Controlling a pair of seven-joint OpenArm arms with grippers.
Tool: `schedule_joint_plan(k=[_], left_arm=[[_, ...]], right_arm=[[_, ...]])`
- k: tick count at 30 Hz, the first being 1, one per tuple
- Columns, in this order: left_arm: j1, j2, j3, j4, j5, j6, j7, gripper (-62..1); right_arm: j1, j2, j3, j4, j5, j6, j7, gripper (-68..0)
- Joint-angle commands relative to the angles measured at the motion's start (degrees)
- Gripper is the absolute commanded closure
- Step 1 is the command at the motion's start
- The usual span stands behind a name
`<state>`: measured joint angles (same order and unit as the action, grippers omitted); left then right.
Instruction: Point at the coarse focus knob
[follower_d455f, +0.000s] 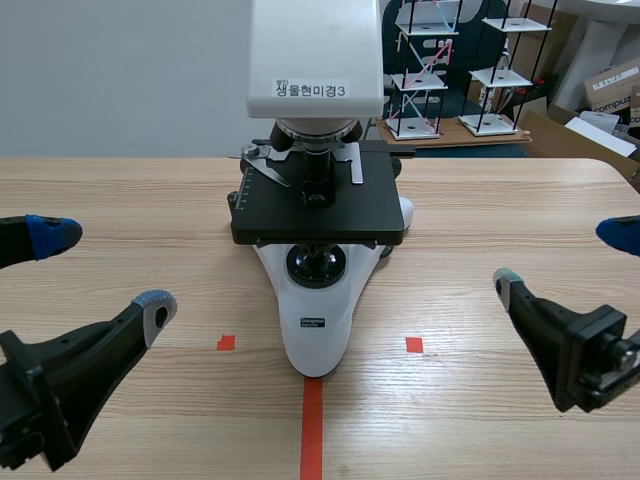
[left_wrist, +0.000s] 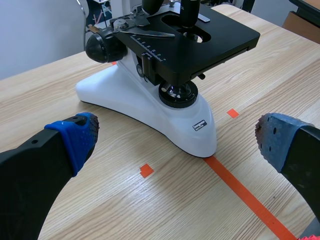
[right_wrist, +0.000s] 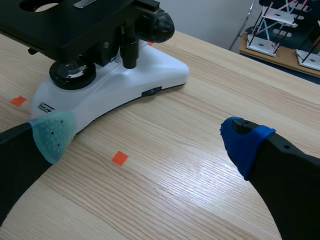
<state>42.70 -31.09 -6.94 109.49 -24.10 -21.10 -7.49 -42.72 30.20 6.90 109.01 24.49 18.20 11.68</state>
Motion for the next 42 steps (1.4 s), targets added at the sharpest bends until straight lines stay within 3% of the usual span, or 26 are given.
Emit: schedule_joint_plan(k=[1, 8, 15, 20, 27, 42], left_arm=[[0.1, 0.4, -0.2, 0.8, -0.5, -0.1, -0.9, -62.3], [0.1, 0.4, -0.2, 0.8, -0.5, -0.1, -0.9, -62.3], [0.1, 0.4, -0.2, 0.8, -0.5, -0.1, -0.8, -62.3], [0.1, 0.4, -0.2, 0.8, -0.5, -0.1, -0.8, -62.3], [0.1, 0.4, -0.2, 0.8, -0.5, -0.1, -0.8, -62.3], [0.1, 0.4, -0.2, 0.8, -0.5, -0.1, -0.8, -62.3]], right_arm=[[1.9, 0.9, 0.2, 0.6, 0.4, -0.3, 0.8, -54.2], [10.4, 1.1, 0.2, -4.9, 0.4, -0.7, 0.9, -27.1], [21.2, 6.5, 0.1, -10.0, 0.2, -0.6, 0.9, -1.3], [30.9, 11.1, -4.3, -14.4, 0.2, 0.2, 1.1, -1.1], [46.2, 16.2, -16.9, -19.9, 0.2, 1.1, 1.0, -1.1], [72.6, 16.3, -41.6, -32.3, -1.2, 1.1, -1.8, -1.1]])
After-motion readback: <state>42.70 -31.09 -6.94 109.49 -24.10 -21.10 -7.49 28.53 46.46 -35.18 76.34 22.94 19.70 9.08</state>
